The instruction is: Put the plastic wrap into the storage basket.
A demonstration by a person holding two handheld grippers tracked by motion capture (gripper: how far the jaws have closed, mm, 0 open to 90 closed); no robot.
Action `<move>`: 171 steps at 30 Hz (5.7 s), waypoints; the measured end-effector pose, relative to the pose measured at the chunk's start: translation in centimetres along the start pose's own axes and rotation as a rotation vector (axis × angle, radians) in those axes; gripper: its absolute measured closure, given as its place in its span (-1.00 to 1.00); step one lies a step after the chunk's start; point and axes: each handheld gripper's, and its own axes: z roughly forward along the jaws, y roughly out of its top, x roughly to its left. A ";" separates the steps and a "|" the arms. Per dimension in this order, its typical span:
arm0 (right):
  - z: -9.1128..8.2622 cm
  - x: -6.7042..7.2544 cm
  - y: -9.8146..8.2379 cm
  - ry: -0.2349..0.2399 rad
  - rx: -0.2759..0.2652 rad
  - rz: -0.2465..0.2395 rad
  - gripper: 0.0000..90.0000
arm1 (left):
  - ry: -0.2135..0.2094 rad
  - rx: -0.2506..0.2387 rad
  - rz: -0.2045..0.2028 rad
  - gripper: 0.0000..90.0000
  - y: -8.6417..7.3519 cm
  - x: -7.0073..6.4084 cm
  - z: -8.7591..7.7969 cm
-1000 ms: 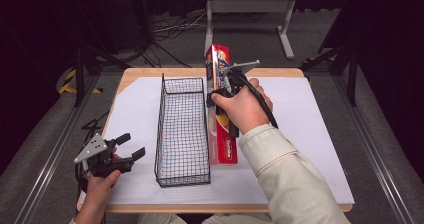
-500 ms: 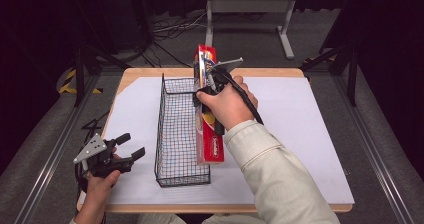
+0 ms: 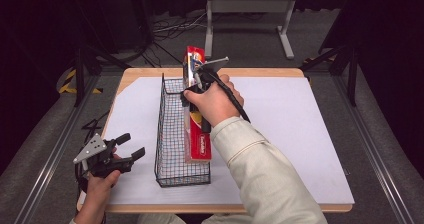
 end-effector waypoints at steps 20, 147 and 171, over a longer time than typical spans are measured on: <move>3.8 0.6 -0.6 -0.019 0.056 -0.007 -0.10 | 0.000 0.002 -0.004 -0.59 -0.1 0.0 0.0; 5.8 -0.1 -3.0 -0.021 -0.116 -0.251 -0.39 | 0.081 0.045 -0.003 -0.58 0.0 0.3 0.7; 0.5 -4.3 -2.9 0.155 -0.192 -0.427 -0.41 | 0.084 0.060 0.010 -0.59 -0.1 0.3 0.9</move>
